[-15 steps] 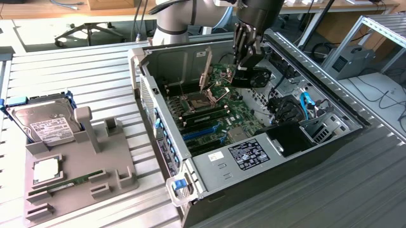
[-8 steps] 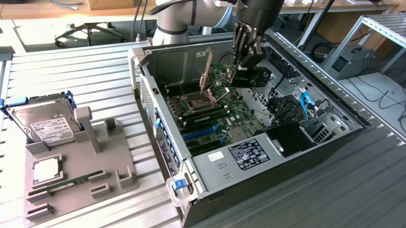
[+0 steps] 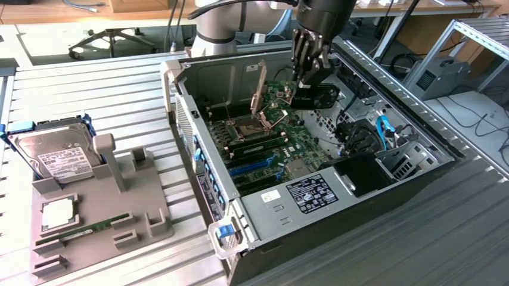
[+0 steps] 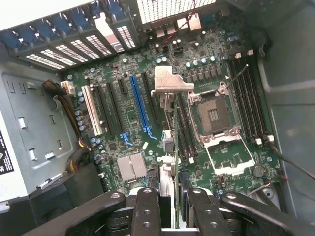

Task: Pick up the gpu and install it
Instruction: 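Insert the gpu into the slot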

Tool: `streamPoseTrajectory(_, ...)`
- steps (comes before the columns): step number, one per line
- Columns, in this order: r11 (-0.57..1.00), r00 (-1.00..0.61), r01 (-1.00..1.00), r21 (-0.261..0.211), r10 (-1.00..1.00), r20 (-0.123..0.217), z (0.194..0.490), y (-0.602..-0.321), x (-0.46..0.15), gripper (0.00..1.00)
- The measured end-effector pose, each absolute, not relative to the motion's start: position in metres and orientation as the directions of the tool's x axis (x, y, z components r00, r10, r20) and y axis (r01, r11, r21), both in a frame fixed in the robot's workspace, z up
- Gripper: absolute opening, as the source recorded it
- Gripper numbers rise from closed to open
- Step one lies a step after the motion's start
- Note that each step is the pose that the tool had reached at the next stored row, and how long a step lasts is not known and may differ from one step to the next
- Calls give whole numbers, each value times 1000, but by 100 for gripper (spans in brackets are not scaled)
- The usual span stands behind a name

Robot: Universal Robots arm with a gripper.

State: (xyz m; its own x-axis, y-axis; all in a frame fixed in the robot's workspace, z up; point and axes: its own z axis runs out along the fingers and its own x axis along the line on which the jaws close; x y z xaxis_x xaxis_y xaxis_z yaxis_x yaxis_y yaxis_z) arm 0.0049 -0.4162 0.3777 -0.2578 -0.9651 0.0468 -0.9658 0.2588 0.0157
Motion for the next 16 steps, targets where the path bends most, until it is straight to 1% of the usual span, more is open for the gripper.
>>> streamPoseTrajectory(16, 215, -214, -976, 16, -976, 47, 378, -416, 5, 27)
